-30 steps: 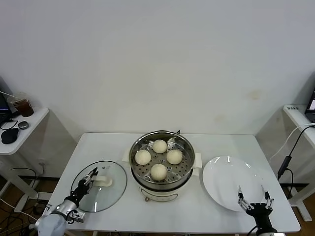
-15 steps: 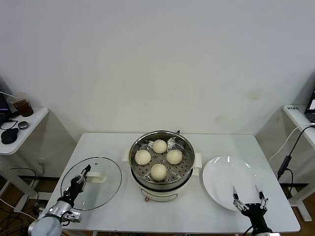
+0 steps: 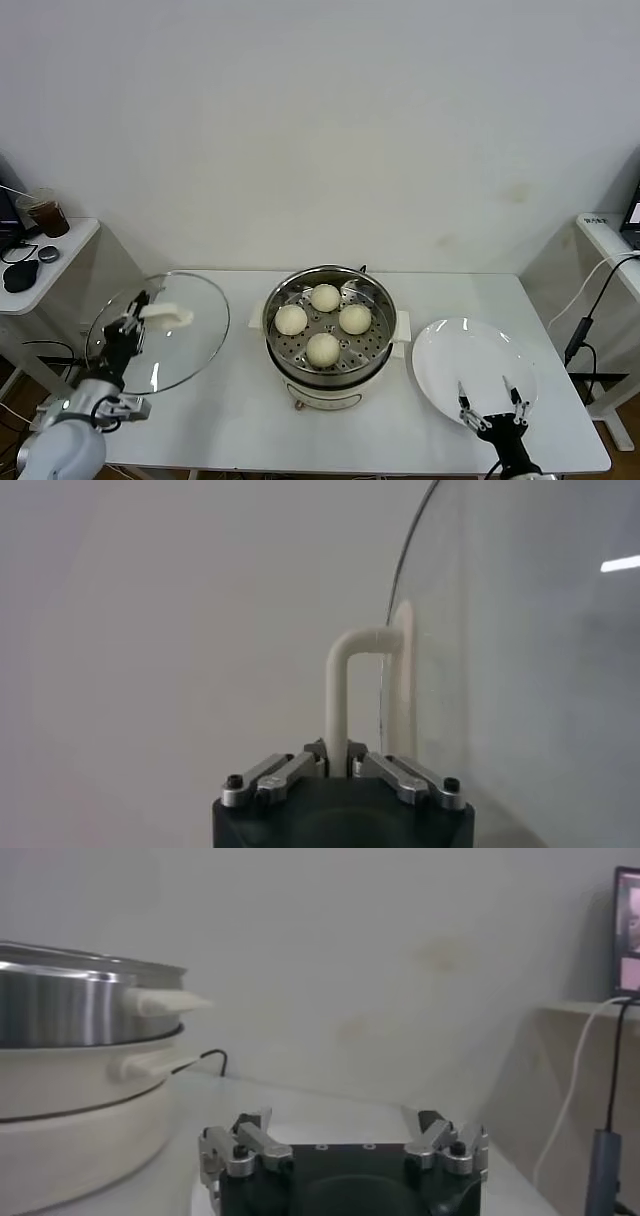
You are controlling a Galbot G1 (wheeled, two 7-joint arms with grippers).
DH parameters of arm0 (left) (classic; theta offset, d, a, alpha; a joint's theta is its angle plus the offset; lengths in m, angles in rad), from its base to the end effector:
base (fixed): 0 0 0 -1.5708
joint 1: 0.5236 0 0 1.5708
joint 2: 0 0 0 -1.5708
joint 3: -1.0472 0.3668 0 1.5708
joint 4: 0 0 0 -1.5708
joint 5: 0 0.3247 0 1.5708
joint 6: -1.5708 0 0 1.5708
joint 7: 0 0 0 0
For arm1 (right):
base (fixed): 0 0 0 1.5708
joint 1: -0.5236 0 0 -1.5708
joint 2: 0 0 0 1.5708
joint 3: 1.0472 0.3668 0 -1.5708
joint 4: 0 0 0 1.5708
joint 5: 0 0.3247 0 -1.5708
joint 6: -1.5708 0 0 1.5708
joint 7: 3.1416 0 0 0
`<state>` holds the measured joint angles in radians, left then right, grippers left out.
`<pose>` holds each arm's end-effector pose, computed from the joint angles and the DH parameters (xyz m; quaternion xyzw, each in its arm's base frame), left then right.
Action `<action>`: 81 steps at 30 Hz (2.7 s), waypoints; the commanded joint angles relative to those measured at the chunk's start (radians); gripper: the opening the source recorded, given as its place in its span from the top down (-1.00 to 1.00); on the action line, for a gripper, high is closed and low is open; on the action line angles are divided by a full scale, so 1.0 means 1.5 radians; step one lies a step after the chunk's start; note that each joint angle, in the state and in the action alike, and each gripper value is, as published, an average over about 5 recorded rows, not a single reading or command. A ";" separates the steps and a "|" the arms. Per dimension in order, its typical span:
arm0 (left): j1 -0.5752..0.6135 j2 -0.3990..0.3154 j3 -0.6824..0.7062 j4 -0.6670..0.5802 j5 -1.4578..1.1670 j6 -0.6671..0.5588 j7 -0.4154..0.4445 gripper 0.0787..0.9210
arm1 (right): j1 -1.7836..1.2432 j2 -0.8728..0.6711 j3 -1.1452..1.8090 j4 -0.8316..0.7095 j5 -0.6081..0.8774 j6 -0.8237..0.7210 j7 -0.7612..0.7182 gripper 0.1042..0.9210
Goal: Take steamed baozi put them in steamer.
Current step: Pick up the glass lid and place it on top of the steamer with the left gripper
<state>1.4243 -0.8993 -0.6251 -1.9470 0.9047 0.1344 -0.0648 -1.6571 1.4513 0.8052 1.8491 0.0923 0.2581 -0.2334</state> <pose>0.2150 0.1779 -0.2731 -0.0086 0.7084 0.7054 0.0234 0.0939 -0.1192 -0.3892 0.0177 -0.9962 0.0786 0.0320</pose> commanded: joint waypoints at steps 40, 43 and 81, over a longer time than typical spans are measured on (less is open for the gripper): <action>-0.409 -0.209 0.597 0.054 0.223 0.328 0.220 0.78 | 0.047 0.043 -0.036 -0.055 -0.118 0.029 0.037 -0.76; -0.400 -0.210 0.596 0.055 0.227 0.326 0.220 0.78 | 0.046 0.042 -0.037 -0.055 -0.118 0.029 0.037 -0.76; -0.256 -0.223 0.529 -0.039 0.078 0.259 0.090 0.24 | 0.041 0.040 -0.045 -0.058 -0.118 0.027 0.035 -0.76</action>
<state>0.8989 -1.2246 0.2119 -1.8887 1.1717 0.5746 0.1855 -1.5928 1.5105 0.7388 1.7602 -0.0825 0.2987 -0.1808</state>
